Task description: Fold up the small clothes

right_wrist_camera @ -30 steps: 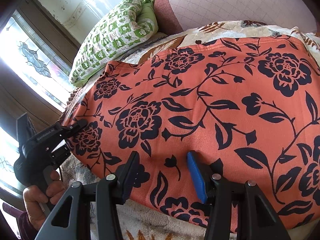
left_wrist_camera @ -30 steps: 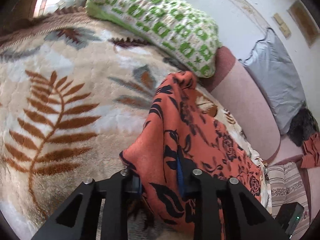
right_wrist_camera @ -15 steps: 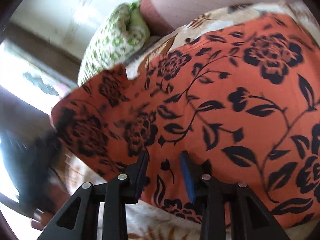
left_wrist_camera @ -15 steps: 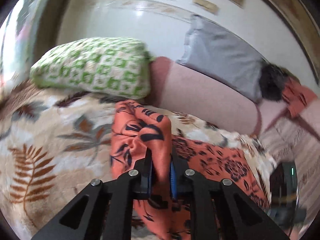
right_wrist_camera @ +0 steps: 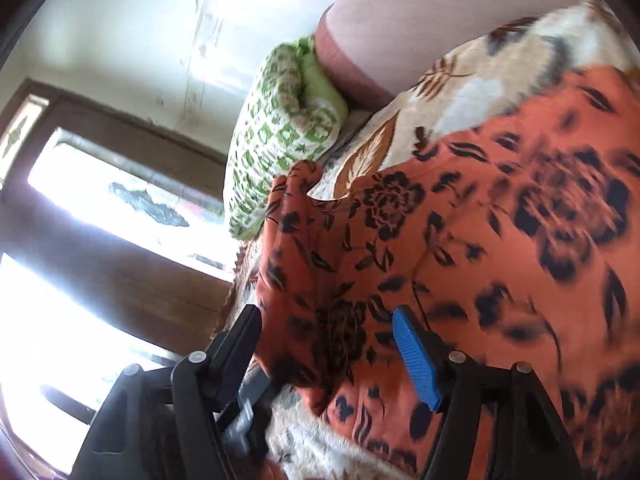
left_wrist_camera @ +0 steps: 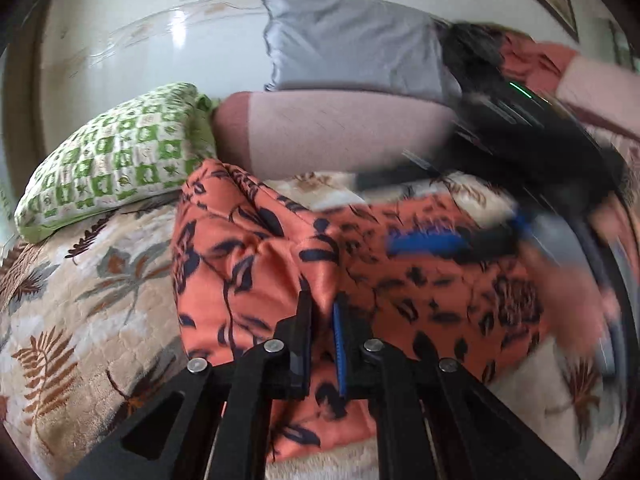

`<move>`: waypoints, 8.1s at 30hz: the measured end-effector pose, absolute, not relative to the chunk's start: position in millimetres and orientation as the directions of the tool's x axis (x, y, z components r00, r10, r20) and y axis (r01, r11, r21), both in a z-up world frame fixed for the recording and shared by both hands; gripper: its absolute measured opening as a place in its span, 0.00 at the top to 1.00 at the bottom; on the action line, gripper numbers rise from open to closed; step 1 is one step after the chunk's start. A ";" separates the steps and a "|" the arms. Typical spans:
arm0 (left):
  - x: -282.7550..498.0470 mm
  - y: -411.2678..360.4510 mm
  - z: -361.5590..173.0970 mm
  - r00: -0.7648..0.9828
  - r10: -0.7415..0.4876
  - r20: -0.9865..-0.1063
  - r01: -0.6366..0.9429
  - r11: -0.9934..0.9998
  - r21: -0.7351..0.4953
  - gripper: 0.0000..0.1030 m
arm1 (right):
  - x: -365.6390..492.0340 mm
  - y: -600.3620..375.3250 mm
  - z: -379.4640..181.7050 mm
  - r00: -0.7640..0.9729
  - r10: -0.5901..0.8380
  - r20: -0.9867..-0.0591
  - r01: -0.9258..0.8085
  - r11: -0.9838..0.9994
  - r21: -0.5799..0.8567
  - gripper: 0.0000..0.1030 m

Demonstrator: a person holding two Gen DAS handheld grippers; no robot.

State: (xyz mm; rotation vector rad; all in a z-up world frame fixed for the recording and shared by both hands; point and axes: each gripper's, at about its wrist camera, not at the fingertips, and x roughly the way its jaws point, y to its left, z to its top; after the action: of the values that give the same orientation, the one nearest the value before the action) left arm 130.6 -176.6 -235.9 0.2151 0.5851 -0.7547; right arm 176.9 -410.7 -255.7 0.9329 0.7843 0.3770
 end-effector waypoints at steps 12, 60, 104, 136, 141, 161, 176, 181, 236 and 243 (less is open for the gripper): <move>135.5 -152.8 -232.3 0.522 -0.613 -0.593 0.730 0.681 -0.062 0.94 | 329.8 -322.7 -271.4 0.374 0.694 -0.615 0.060 0.644 0.763 0.31; 278.6 -21.6 -288.7 0.436 -0.635 -0.638 0.076 0.732 -0.677 0.65 | 204.4 -319.3 -248.5 0.581 0.516 -0.629 0.154 0.689 0.708 0.63; 126.0 -304.3 -216.2 0.343 -0.790 -0.508 0.809 0.523 -0.268 0.77 | 194.9 -502.8 -219.4 0.613 0.296 -0.732 0.160 0.861 0.483 0.77; 191.2 -260.4 -235.3 0.458 -0.487 -0.744 0.684 0.728 -0.056 0.26 | 105.5 -489.0 -248.6 0.556 0.199 -0.807 0.261 0.880 0.397 0.62; 176.4 -265.9 -257.4 0.432 -0.434 -0.791 0.749 0.661 0.047 0.26 | 73.1 -478.8 -297.7 0.353 0.061 -0.934 0.355 0.915 0.194 0.65; 174.8 -238.8 -245.5 0.348 -0.568 -0.746 0.808 0.585 -0.070 0.26 | 127.0 -473.4 -227.2 0.560 0.093 -0.823 0.325 0.890 0.321 0.66; 176.6 -234.5 -259.4 0.280 -0.545 -0.790 0.836 0.543 -0.080 0.24 | 46.1 -477.0 -300.4 0.418 0.109 -0.902 0.359 0.892 0.274 0.82; 178.8 -224.9 -252.5 0.251 -0.582 -0.774 0.830 0.541 -0.138 0.24 | 50.9 -470.5 -272.2 0.405 0.074 -0.911 0.340 0.913 0.225 0.82; 203.8 -230.1 -265.3 0.113 -0.619 -0.777 0.747 0.569 -0.344 0.24 | 67.1 -474.4 -282.0 0.533 0.098 -0.841 0.401 0.845 0.353 0.76; 193.1 -242.8 -279.8 0.057 -0.565 -0.823 0.811 0.507 -0.291 0.20 | 44.3 -461.4 -285.6 0.471 0.089 -0.878 0.412 0.858 0.308 0.76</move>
State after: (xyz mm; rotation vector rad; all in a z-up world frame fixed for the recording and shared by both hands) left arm 193.1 -242.8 -279.8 0.2782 1.0863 -1.0634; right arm 44.3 -461.4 -285.6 0.5281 1.0752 -0.2091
